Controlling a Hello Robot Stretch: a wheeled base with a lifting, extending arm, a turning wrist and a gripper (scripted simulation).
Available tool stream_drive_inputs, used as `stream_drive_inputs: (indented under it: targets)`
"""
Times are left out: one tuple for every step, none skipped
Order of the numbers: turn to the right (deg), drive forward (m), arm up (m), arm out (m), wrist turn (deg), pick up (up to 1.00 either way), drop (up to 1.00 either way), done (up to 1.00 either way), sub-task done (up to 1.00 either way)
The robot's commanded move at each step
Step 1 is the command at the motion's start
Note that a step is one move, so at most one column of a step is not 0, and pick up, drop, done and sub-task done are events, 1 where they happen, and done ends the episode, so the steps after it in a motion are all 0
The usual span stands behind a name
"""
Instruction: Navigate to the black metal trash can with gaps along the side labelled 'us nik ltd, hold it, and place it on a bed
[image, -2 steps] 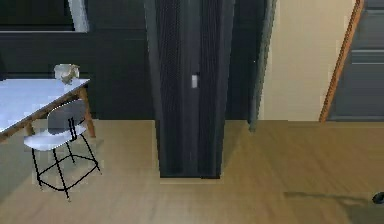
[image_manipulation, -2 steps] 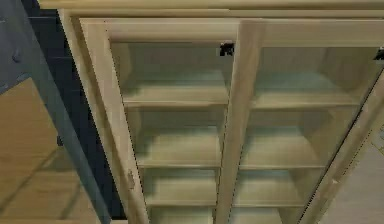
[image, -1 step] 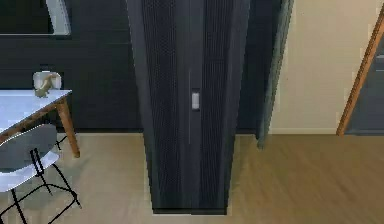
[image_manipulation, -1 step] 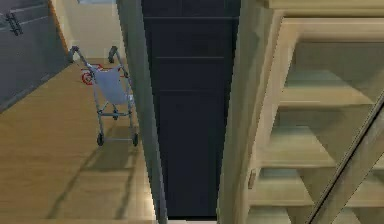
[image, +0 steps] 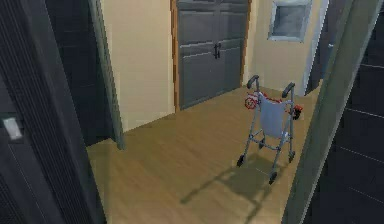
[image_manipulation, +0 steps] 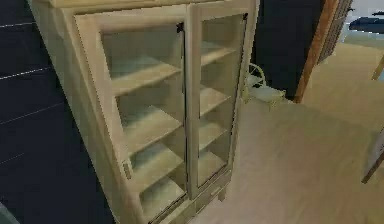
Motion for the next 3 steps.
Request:
stream_drive_inputs:
  targets:
    - [0.0,0.80,0.00,0.00,0.0,0.00,0.00,0.00,0.00]
    - [0.0,1.00,0.00,0.00,0.0,0.00,0.00,0.00,0.00]
    - [9.0,0.00,0.00,0.00,0.0,0.00,0.00,0.00,0.00]
